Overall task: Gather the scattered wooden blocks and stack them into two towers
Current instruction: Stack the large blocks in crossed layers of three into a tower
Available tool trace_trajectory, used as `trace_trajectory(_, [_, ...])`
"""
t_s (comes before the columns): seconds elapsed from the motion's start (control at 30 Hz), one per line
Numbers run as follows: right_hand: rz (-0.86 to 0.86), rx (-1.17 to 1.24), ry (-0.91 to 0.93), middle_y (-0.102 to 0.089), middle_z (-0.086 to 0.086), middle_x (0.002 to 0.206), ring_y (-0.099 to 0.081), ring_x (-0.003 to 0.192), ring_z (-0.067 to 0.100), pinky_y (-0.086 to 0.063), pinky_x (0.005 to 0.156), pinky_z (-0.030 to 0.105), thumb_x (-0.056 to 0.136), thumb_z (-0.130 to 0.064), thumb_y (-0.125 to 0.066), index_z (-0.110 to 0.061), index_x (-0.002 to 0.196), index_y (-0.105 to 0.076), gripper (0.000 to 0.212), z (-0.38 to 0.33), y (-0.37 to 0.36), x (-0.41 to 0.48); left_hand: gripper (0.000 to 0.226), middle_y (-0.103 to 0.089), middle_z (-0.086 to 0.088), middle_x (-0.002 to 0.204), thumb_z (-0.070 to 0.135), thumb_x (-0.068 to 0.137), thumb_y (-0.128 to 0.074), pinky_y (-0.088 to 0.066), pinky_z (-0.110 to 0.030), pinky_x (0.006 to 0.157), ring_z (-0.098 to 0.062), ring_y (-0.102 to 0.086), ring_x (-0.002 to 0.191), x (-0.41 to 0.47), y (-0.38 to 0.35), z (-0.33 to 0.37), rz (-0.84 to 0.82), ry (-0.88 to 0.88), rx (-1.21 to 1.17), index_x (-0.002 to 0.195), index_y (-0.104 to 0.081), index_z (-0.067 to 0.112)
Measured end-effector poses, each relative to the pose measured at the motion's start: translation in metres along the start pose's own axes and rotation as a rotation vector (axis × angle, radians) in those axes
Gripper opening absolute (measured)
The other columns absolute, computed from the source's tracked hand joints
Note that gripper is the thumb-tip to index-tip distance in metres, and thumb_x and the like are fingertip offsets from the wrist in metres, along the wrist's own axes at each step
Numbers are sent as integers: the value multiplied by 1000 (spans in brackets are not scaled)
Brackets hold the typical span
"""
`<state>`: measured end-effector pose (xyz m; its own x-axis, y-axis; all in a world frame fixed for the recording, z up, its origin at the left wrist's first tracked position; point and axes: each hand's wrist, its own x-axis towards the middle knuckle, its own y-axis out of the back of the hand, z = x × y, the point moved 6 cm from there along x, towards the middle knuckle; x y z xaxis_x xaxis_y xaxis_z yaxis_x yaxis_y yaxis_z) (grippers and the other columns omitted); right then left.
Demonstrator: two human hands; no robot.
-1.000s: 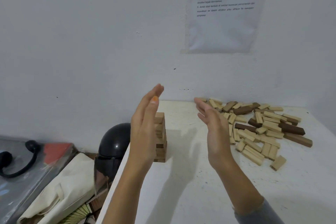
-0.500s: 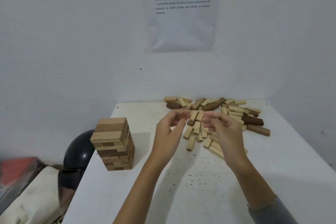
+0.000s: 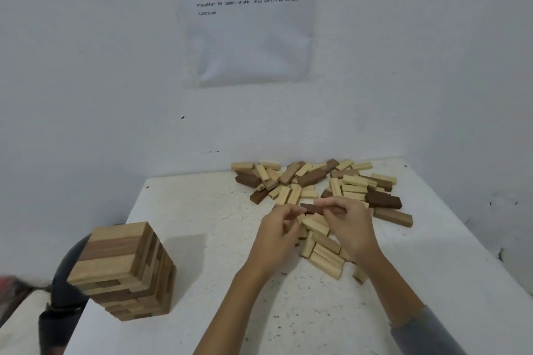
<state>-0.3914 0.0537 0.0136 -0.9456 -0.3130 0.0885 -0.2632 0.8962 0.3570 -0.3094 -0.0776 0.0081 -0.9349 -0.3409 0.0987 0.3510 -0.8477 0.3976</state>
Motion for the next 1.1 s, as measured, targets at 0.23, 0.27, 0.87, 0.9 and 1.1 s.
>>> trace_trajectory(0.23, [-54, -232, 83, -66, -7, 94, -59, 92, 6, -42, 79, 5, 88, -2, -63, -12, 101, -74, 20, 3, -11, 26, 26, -59, 3, 116, 5, 95, -48, -41, -15, 92, -5, -50, 109, 28, -3, -2, 31, -174, 260, 115, -64, 10])
trace_trajectory(0.27, [-79, -270, 89, -68, -4, 98, -59, 96, 8, -45, 85, 12, 87, -6, -66, -13, 105, -73, 20, 4, -13, 28, 25, -59, 4, 117, 5, 95, -50, -40, -15, 93, -5, -48, 110, 30, -1, -4, 57, -185, 293, 114, -65, 10])
trace_trajectory(0.87, [-255, -552, 135, -52, -9, 105, -51, 107, 7, -17, 82, 25, 90, -24, -64, -36, 122, -59, 34, 13, -27, 32, 31, -49, 2, 118, 21, 88, -63, -47, -29, 86, -15, -51, 108, 46, -2, -21, 249, 69, 325, 118, -58, 13])
trace_trajectory(0.9, [-259, -548, 134, -50, -9, 104, -51, 108, 8, -17, 82, 25, 90, -22, -64, -35, 123, -58, 36, 14, -27, 32, 33, -49, 1, 116, 22, 87, -64, -48, -32, 87, -16, -52, 106, 46, -1, -23, 257, 111, 301, 118, -57, 13])
trace_trajectory(1.1, [-217, -404, 163, -56, -7, 95, -54, 101, 18, -42, 98, 40, 85, -2, -66, -24, 120, -64, 41, 16, -25, 26, 27, -52, 1, 105, 27, 86, -65, -51, -41, 86, -20, -56, 97, 45, -1, -31, 285, 213, 233, 112, -62, 17])
